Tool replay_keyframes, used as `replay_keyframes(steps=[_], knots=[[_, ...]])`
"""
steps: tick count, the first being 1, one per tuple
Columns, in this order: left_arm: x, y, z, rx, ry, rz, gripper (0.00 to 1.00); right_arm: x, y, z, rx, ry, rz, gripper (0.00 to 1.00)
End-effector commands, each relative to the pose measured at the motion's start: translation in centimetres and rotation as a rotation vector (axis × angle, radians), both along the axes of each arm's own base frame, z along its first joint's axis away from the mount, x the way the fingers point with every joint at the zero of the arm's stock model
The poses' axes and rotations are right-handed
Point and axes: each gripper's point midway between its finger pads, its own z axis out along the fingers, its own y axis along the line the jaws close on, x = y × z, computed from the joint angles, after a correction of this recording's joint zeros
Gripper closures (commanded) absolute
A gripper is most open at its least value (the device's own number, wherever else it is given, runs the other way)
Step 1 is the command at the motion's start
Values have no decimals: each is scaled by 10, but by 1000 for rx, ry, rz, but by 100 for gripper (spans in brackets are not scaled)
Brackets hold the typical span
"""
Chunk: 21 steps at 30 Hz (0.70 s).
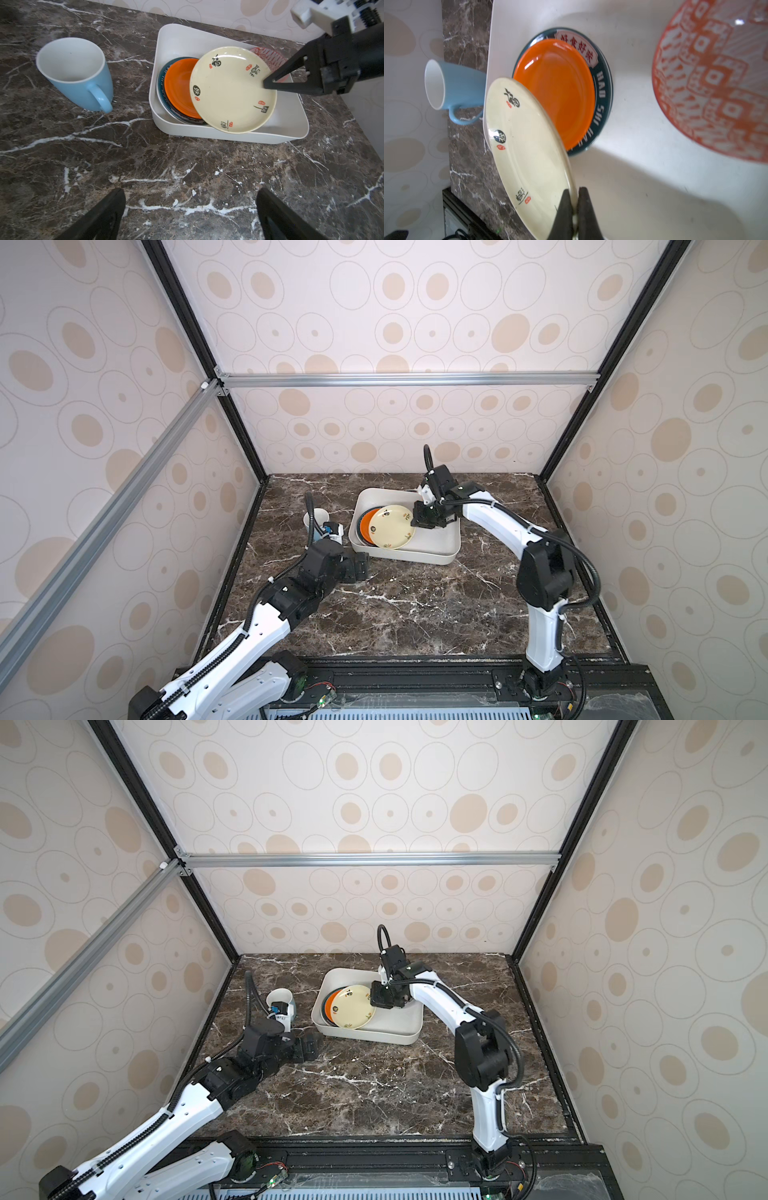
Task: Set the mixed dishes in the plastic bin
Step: 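Lift the cream plate with the right gripper and lower it into the bin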
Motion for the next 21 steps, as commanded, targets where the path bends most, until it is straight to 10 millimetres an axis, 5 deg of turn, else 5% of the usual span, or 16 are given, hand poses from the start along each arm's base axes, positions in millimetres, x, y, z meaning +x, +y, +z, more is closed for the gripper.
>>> replay_keyframes(steps=[1,6,12,21], knots=[[10,10,17,37,-12,-13,1,14,7,-3,-5,29,32,100],[24,27,17,39,0,26,1,36,17,-24,4,62,35,100],[32,39,11,30,20,52,1,34,24,-45,17,117,52,95],[39,58,16,27,5,105,1,16,29,-46,-26,118,112,65]])
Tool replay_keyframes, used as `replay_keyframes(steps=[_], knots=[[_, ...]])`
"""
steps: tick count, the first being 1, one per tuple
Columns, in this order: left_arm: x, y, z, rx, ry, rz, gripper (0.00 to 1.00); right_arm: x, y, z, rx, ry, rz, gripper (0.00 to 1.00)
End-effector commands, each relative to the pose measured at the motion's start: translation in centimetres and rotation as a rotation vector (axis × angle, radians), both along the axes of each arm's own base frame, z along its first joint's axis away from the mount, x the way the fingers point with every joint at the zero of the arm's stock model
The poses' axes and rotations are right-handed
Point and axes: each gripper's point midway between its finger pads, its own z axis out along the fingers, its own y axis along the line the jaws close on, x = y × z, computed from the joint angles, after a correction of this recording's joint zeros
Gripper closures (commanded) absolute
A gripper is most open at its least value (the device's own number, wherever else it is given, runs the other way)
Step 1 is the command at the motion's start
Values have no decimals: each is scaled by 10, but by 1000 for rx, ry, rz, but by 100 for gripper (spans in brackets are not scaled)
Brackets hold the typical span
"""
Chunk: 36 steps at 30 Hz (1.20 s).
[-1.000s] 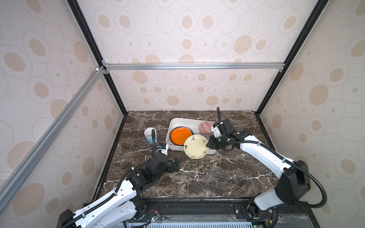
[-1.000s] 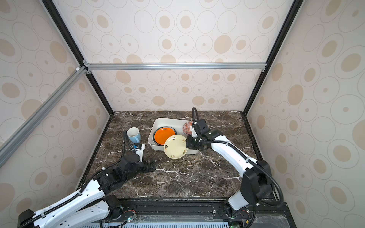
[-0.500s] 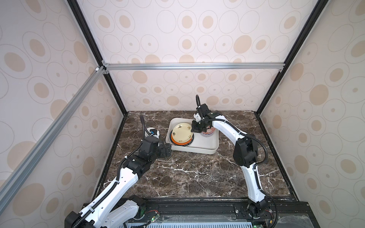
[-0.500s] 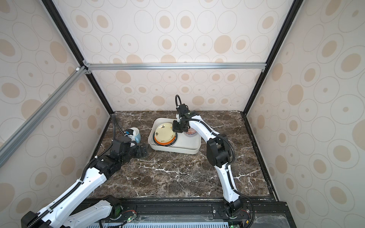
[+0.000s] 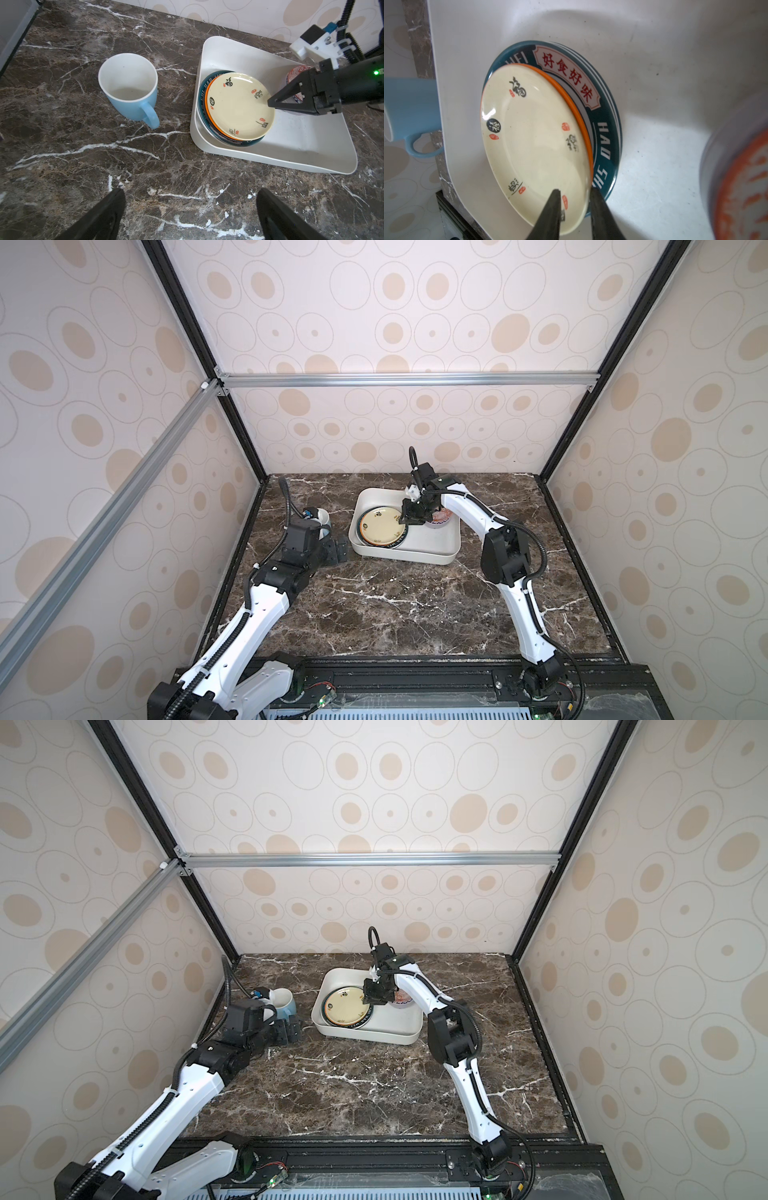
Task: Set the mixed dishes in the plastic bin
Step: 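Lift the cream plate with the right gripper and lower it into the bin, then release the cream plate with the right gripper while left gripper grasps the blue mug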
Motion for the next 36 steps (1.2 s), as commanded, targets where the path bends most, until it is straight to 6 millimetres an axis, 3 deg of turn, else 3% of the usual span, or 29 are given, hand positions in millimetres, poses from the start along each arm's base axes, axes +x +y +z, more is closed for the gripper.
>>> replay_keyframes(steps=[1,6,9,12,19,22,28,36], knots=[[5,4,19,0,-42,-4,1,-14,6,8,-23,0,45,62],[2,8,19,-6,-50,16,1,-17,7,17,-38,-24,67,59],[4,16,16,8,-40,40,1,-18,5,32,-39,-53,73,58],[12,28,13,8,-21,68,1,-20,2,53,-31,-94,78,58],[43,61,8,10,22,141,1,-42,-8,94,-5,-181,118,45],[58,73,3,29,49,171,1,-55,-15,99,-2,-200,129,42],[87,92,-10,68,101,222,6,-79,-24,91,31,-199,132,41],[118,107,-33,131,178,269,10,-104,-34,89,60,-221,160,39]])
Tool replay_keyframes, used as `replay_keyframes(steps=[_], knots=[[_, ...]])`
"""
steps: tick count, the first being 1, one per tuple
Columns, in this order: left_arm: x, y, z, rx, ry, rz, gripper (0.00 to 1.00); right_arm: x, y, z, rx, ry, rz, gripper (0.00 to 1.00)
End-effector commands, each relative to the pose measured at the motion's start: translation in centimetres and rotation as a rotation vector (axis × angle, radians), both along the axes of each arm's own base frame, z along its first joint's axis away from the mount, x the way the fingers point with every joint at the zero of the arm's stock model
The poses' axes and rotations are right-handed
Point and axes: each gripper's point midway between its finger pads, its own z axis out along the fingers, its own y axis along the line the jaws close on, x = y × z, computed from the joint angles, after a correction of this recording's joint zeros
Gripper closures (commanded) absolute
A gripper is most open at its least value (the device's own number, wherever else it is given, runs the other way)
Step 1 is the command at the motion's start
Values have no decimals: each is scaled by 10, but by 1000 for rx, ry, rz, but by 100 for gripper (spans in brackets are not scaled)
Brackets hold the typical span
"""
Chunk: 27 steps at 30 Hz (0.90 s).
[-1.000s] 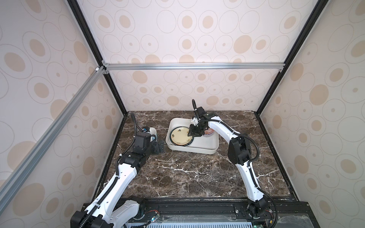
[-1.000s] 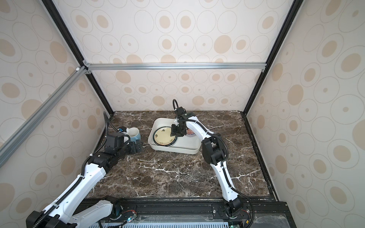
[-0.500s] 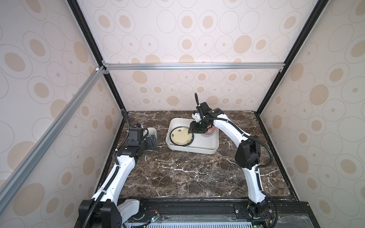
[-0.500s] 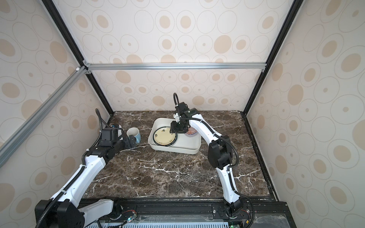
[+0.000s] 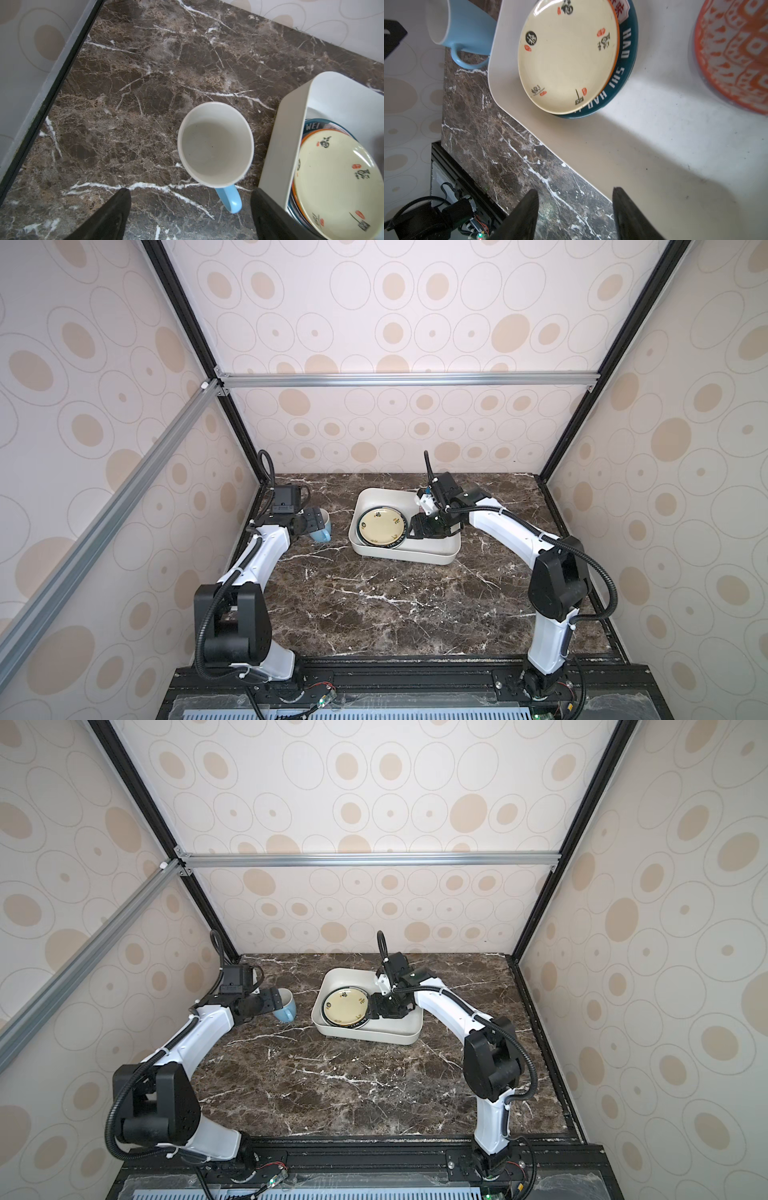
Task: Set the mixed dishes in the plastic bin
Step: 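Release the cream plate with the right gripper while left gripper grasps the blue mug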
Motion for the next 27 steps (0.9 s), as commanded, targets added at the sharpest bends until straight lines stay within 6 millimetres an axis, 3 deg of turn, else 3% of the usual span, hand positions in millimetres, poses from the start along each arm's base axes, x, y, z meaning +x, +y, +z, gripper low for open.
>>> replay_keyframes(steps=[1,11,15,21,27], knots=[[15,13,8,58,0,23,10,-8,4,33,69,-99,43,39],[45,10,-40,22,100,23,27,-27,-13,32,57,-129,49,37],[48,9,-50,16,124,21,43,-31,-17,29,54,-127,43,37],[49,9,-47,20,134,12,75,-34,-24,27,40,-134,28,37],[47,8,-35,21,132,-3,93,-38,-28,29,39,-137,11,37]])
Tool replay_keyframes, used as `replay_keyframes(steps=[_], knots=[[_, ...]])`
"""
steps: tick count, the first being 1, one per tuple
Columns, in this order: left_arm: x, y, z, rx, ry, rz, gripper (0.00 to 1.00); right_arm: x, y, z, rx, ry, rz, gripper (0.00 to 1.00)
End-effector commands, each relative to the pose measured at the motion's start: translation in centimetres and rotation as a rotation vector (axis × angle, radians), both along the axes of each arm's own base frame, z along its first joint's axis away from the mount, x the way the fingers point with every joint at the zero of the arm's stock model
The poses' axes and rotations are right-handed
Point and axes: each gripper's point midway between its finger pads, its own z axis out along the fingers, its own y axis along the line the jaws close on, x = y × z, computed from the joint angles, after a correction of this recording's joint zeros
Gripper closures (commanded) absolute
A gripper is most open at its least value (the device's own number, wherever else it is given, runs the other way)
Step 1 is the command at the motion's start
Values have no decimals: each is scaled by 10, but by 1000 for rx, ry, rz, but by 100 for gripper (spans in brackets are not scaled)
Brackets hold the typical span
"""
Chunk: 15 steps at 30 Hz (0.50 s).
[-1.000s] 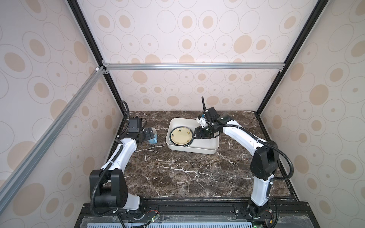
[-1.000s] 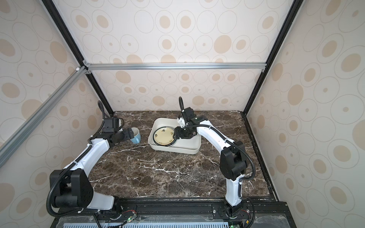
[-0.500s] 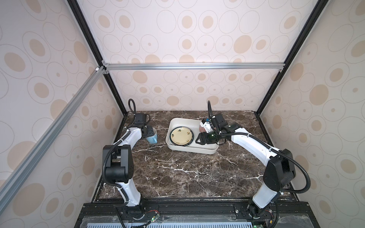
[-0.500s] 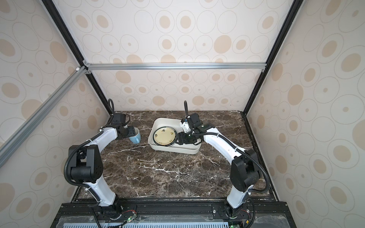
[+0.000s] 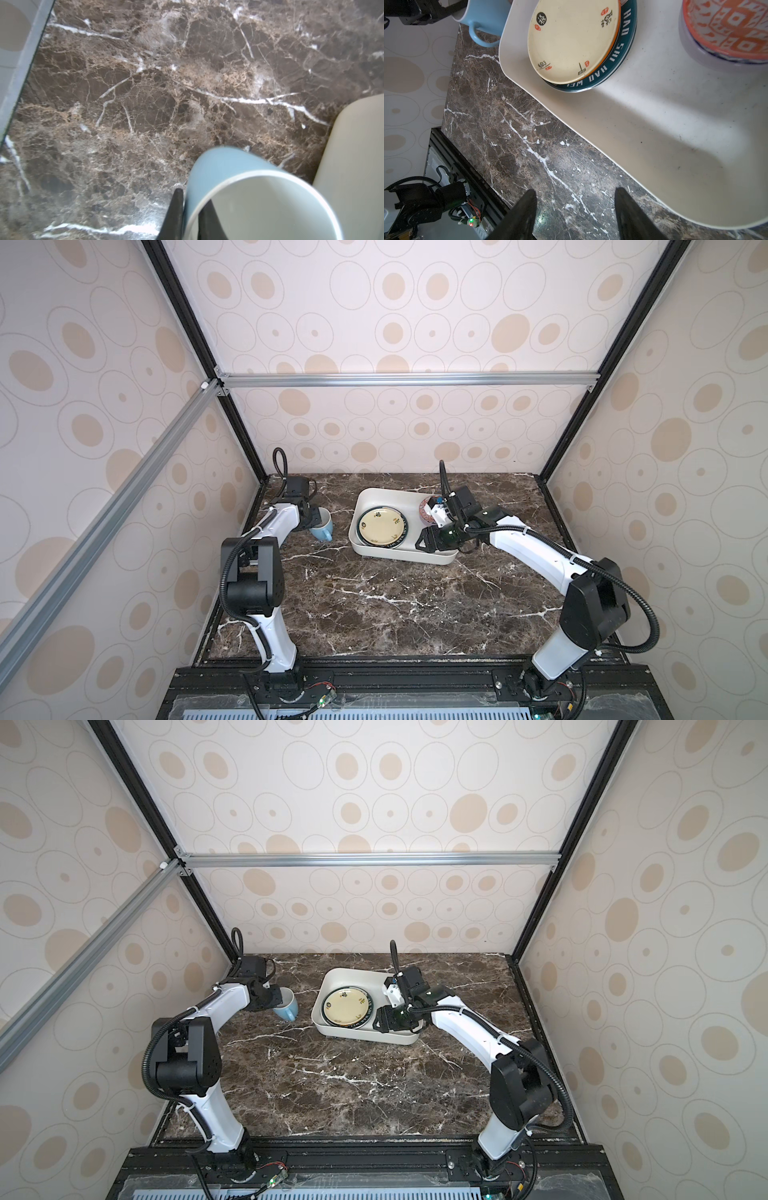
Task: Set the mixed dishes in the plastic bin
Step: 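Release the cream plate with the right gripper while left gripper grasps the blue mug, then lift the light blue mug with the left gripper and lower it into the bin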
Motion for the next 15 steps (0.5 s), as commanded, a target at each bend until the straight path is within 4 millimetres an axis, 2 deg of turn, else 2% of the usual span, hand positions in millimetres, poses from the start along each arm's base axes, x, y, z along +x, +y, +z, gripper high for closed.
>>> replay_keyframes(steps=[1,5,9,15], knots=[[2,1,20,3,-20,-16,94,-3,-5,12,8,-36,-12,37],[-3,-1,36,-1,-39,-27,96,-7,-9,15,13,-43,-25,37],[-10,-6,61,-15,-78,-43,98,-13,-13,19,19,-52,-32,37],[-23,-33,103,-26,-132,-105,98,-21,-21,25,22,-71,-48,37]])
